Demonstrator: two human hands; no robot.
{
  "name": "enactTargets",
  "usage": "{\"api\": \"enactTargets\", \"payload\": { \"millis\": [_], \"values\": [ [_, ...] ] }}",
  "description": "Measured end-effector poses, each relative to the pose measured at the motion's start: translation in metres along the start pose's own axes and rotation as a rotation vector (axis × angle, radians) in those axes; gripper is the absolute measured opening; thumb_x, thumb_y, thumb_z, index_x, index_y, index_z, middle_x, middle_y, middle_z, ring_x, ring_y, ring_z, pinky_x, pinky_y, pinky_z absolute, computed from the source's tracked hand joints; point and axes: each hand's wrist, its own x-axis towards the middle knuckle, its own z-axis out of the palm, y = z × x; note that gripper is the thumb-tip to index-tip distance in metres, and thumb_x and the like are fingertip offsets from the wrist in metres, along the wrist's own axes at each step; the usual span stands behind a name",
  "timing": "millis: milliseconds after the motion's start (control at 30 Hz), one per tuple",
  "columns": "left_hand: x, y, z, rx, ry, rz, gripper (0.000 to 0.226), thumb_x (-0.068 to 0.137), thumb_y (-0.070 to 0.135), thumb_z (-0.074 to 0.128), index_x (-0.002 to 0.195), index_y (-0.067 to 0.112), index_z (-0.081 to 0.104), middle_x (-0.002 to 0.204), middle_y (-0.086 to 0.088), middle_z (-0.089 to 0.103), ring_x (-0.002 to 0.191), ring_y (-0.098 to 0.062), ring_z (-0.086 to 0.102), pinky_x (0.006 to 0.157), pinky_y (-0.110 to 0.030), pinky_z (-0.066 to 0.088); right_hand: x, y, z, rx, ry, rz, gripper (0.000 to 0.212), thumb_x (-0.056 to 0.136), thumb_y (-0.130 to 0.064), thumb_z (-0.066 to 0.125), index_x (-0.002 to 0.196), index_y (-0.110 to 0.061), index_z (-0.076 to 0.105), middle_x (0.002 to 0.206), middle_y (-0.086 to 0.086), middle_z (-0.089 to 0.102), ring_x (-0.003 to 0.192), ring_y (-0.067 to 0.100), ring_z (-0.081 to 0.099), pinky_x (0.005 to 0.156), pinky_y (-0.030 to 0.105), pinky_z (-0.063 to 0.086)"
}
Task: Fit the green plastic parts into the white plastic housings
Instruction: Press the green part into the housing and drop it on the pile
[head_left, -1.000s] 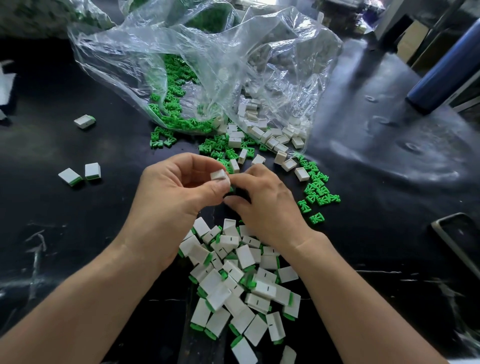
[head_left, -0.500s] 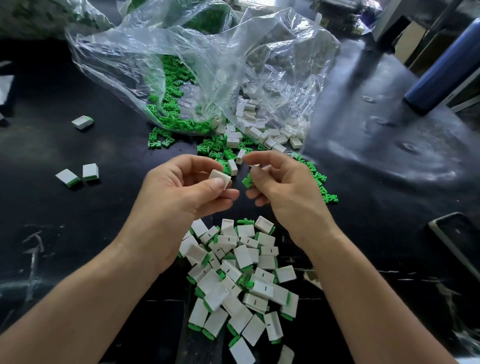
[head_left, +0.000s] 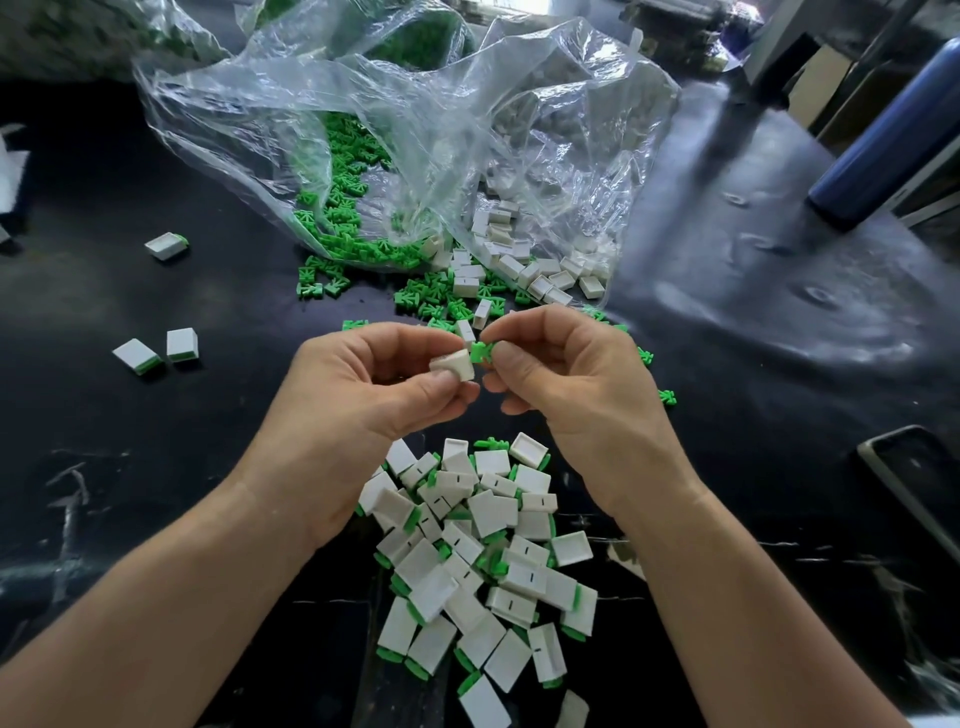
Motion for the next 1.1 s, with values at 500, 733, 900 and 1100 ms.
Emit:
{"api": "enactTargets", "payload": {
  "millis": [500, 733, 900, 1100],
  "values": [
    [-0.0032, -0.0014, 0.0030, 0.141, -0.041, -0.002, 0.006, 0.075, -0.003, 0.062, 0.075, 0.003, 0.064, 0.068, -0.014, 0.070, 0.057, -0.017, 0.068, 0.053, -0.020, 0.055, -0.0026, 0.0034, 0.0028, -0.375, 0.002, -0.166, 0.022, 0.084, -0.003, 0.062, 0.078, -0.025, 0.064, 0.071, -0.015, 0.059, 0.065, -0.002, 0.053, 0.062, 0.012, 0.043],
    [-0.0044, -0.0012, -0.0008, 0.416, -0.083, 0.116, 0.012, 0.077, -0.002, 0.065, 0.072, 0.009, 0.066, 0.068, -0.010, 0.070, 0.057, -0.017, 0.068, 0.053, -0.020, 0.055, -0.0050, 0.0005, 0.0002, -0.459, -0.042, -0.170, 0.023, 0.080, -0.001, 0.064, 0.074, -0.022, 0.064, 0.066, -0.015, 0.055, 0.061, -0.001, 0.052, 0.058, 0.011, 0.041],
    [-0.0048, -0.0014, -0.0049, 0.476, -0.111, 0.122, 0.012, 0.076, -0.003, 0.066, 0.070, 0.007, 0.067, 0.062, -0.011, 0.069, 0.054, -0.020, 0.068, 0.053, -0.027, 0.057, -0.0054, -0.0032, -0.0033, -0.597, -0.114, -0.252, 0.011, 0.078, 0.002, 0.064, 0.079, -0.009, 0.067, 0.066, -0.015, 0.051, 0.060, -0.001, 0.046, 0.056, 0.011, 0.036],
    [-0.0047, -0.0011, -0.0016, 0.450, -0.107, 0.144, 0.009, 0.075, -0.001, 0.067, 0.072, 0.007, 0.067, 0.064, -0.010, 0.070, 0.056, -0.019, 0.068, 0.053, -0.023, 0.056, -0.0056, -0.0037, -0.0022, -0.588, -0.088, -0.279, 0.008, 0.079, -0.001, 0.065, 0.081, -0.008, 0.068, 0.067, -0.011, 0.055, 0.062, 0.001, 0.051, 0.059, 0.015, 0.042]
  ]
}}
